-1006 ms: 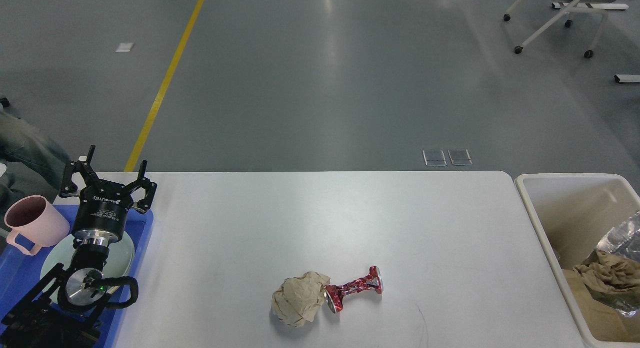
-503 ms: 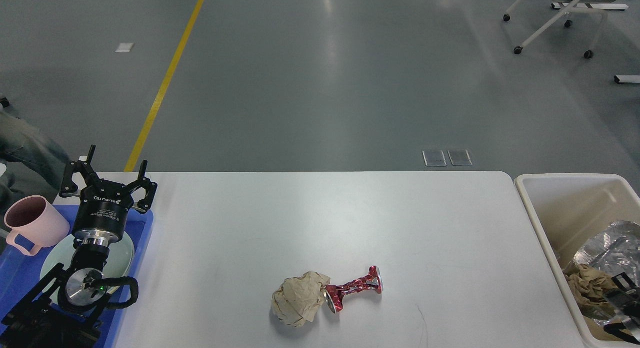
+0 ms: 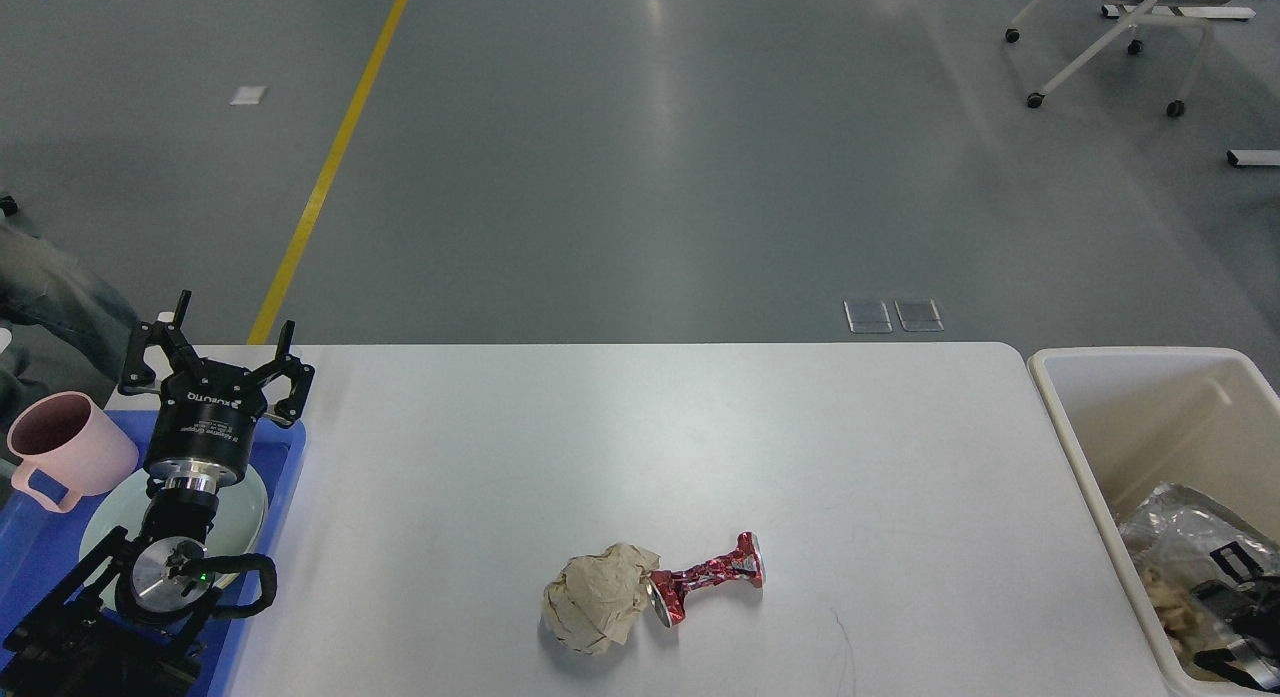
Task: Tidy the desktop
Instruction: 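Lower the foil into the white bin and open the right gripper, then raise the right gripper out of the bin toward the beige napkin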
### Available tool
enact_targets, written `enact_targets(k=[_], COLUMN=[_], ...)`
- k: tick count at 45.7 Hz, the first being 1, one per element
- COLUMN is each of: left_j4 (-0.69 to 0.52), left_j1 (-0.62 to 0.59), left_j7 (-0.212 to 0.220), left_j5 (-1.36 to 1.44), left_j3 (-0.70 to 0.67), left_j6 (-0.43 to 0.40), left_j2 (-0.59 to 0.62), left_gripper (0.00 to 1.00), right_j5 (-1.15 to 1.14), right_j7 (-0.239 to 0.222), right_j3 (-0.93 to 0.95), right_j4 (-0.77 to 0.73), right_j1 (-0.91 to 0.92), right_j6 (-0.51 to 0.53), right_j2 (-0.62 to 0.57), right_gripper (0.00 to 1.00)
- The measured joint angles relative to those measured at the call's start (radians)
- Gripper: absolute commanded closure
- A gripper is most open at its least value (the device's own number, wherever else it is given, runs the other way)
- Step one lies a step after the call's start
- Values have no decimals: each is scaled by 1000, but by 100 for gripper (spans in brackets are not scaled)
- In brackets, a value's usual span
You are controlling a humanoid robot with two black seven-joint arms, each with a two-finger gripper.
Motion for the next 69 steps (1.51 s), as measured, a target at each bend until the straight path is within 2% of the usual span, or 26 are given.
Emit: enact_targets(k=[2, 7, 14, 22, 29, 37, 43, 47, 54, 60, 69], left_j4=[0, 0, 0, 0, 0, 0, 0, 0, 0, 0, 0], left_j1=[0, 0, -1, -1, -1, -1, -1, -1, -1, -1, -1], left_j7=[0, 0, 0, 0, 1, 2, 2, 2, 2, 2, 2], left_j5=[0, 0, 0, 0, 0, 0, 0, 0, 0, 0, 0], left_j3=[0, 0, 0, 0, 0, 0, 0, 0, 0, 0, 0], left_j6=[0, 0, 0, 0, 0, 0, 0, 0, 0, 0, 0], left_j2=[0, 0, 0, 0, 0, 0, 0, 0, 0, 0, 0], left_gripper=[4, 4, 4, 4, 4, 4, 4, 4, 4, 4, 4], right_j5=[-1, -5, -16, -132, -284, -327, -324, -323, -309, -194, 59], right_j7=[0, 0, -6, -19, -27, -28, -28, -28, -28, -28, -23], right_j3=[0, 0, 0, -66, -174, -393, -498, -523, -604, -741, -905], right_j4=[2, 7, 33, 226, 470, 643, 677, 725, 912, 1093, 1235], right_j1=[0, 4, 30, 180, 370, 703, 911, 1017, 1270, 1497, 1756], right_j6=[-2, -3, 6, 81, 234, 519, 712, 804, 968, 1026, 1039], right_j2=[-3, -6, -15, -126, -253, -306, -274, -264, -221, -108, 79], right_gripper=[11, 2, 0, 0, 0, 0, 0, 0, 0, 0, 0])
